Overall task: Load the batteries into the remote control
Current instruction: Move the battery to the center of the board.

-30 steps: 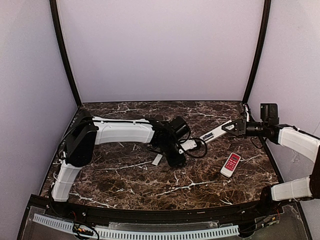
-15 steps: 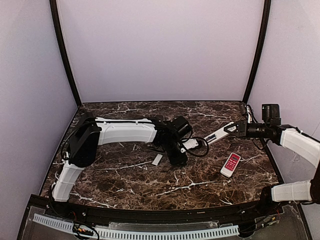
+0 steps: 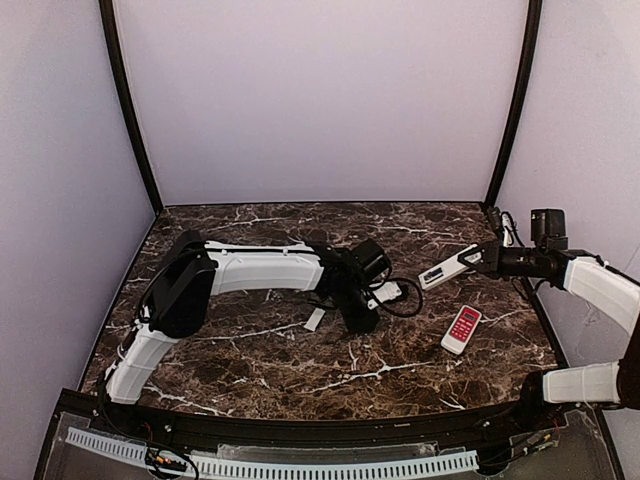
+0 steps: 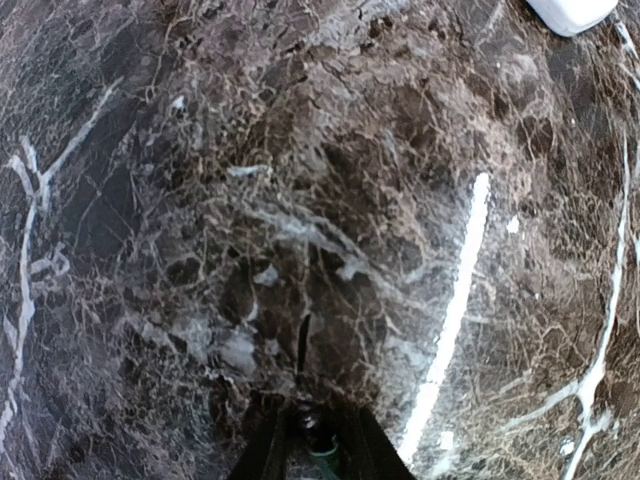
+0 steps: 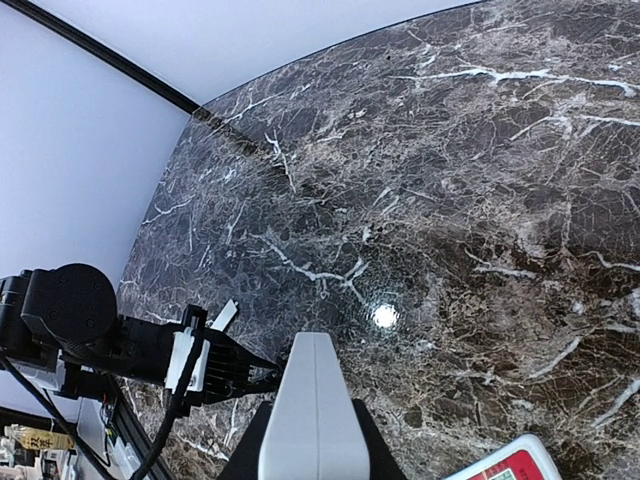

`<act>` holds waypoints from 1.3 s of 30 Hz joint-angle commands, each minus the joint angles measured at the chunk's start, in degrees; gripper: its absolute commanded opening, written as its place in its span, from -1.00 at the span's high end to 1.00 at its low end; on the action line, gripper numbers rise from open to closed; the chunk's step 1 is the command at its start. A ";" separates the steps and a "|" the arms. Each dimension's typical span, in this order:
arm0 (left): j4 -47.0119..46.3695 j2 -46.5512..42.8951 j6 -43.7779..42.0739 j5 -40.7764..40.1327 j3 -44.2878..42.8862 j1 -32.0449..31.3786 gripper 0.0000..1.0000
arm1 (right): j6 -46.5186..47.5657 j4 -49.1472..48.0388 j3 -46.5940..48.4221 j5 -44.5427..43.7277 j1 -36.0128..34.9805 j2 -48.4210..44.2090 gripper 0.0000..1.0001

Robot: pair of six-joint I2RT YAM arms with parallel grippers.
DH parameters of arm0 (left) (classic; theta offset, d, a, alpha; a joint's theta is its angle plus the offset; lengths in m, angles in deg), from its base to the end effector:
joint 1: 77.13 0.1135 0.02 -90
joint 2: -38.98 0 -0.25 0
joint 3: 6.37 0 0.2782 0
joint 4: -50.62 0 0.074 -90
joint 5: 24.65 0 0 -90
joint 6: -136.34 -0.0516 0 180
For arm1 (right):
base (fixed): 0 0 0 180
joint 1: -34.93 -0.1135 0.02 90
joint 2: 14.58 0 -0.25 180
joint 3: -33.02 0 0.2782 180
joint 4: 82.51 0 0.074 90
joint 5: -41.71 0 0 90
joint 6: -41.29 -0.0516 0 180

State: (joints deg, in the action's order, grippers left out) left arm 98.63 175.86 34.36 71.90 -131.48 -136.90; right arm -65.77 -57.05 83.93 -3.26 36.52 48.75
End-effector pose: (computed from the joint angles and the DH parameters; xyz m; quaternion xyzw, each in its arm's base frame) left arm 0.2657 -0.4677 0.1194 0.5769 0.7723 -0.1558 0.2156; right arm 0.2676 0.0291 0.2092 -0.0315 0.8462 0.3955 0.3558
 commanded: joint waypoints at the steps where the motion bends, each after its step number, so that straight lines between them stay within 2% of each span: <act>1: 4.24 0.18 0.70 -2.84 0.26 -0.28 0.64 | 0.87 -0.49 1.16 0.14 0.44 0.24 1.00; 8: 2.28 -3.91 6.94 -8.68 6.56 2.08 0.93 | 0.80 -1.06 1.23 1.09 0.47 0.81 1.00; 13: -0.44 -7.18 12.44 -8.90 12.56 5.32 0.96 | 0.79 -1.15 1.05 1.19 0.50 0.96 1.00; 20: -2.34 -7.89 19.07 -3.87 14.67 7.64 0.91 | 0.36 -1.50 0.79 1.59 0.52 1.09 1.00; 22: -2.94 -8.01 19.75 -2.89 14.82 7.75 0.83 | 0.27 -1.57 0.68 1.62 0.48 1.03 1.00; 27: -2.97 -8.67 18.72 -2.50 14.62 7.78 0.56 | 0.05 -1.62 0.69 2.06 0.52 1.01 1.00; 30: -3.01 -9.70 18.84 -1.94 14.62 8.87 0.47 | 0.05 -1.59 0.68 2.22 0.44 1.01 1.00; 39: -0.94 -11.73 13.45 -4.10 13.99 9.68 0.43 | 0.01 -1.68 0.30 2.18 0.52 0.57 1.00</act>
State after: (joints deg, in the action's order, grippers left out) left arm 93.93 167.79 50.75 68.93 -118.15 -127.48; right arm -65.51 -56.76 83.93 -1.81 36.78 49.54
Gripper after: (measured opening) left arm 0.271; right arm 0.180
